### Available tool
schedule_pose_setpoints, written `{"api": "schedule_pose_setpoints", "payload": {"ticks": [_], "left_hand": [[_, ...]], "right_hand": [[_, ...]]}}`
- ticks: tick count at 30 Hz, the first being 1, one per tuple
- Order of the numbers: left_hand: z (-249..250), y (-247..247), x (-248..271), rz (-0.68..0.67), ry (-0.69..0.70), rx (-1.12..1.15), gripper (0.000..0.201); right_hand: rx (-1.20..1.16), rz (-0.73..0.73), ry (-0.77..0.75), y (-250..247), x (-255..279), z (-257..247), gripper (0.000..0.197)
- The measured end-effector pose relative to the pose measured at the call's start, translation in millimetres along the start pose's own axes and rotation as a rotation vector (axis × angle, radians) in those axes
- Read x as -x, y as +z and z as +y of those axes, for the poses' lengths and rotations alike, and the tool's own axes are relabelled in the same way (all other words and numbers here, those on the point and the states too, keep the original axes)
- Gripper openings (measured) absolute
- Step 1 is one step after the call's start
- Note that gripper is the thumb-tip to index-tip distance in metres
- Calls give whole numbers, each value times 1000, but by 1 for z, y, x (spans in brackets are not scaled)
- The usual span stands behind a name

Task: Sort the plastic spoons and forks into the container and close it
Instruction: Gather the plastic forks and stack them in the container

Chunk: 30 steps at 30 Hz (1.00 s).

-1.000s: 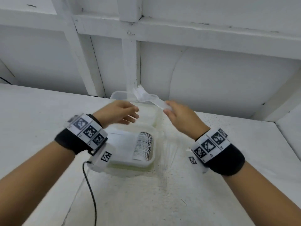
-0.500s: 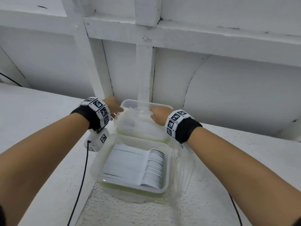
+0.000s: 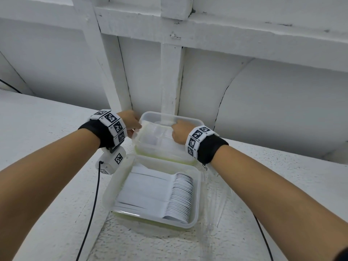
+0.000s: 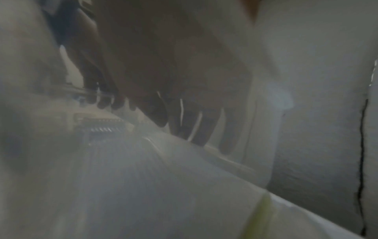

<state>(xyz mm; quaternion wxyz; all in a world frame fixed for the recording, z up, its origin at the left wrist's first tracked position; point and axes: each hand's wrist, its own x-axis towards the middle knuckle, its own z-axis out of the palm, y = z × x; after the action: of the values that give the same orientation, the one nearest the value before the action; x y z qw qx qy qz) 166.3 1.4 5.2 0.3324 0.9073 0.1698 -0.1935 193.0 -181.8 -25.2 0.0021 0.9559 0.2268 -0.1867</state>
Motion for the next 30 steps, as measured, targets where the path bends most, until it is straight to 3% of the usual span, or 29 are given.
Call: {"api": "schedule_pose_setpoints", "payload": {"ticks": [11,16,19,25,30], "left_hand": [[-3,-2,-1,1,-17,60,23],[2,-6,13,44,19,-76,26],[13,-8,30,143,141,-213,21],[45,10,91,318,444,-81,26],[81,56,159,160,669,141,15]], "right_hand": [[-189,-58,-36,-4,6,-4,43],[-229,41,-101,-19,29,3,42],[-315,123,-128,-34,59,11,40],[-411,300,-114,-41,150,42,35],[-420,272,-20,-10,218,74,32]]}}
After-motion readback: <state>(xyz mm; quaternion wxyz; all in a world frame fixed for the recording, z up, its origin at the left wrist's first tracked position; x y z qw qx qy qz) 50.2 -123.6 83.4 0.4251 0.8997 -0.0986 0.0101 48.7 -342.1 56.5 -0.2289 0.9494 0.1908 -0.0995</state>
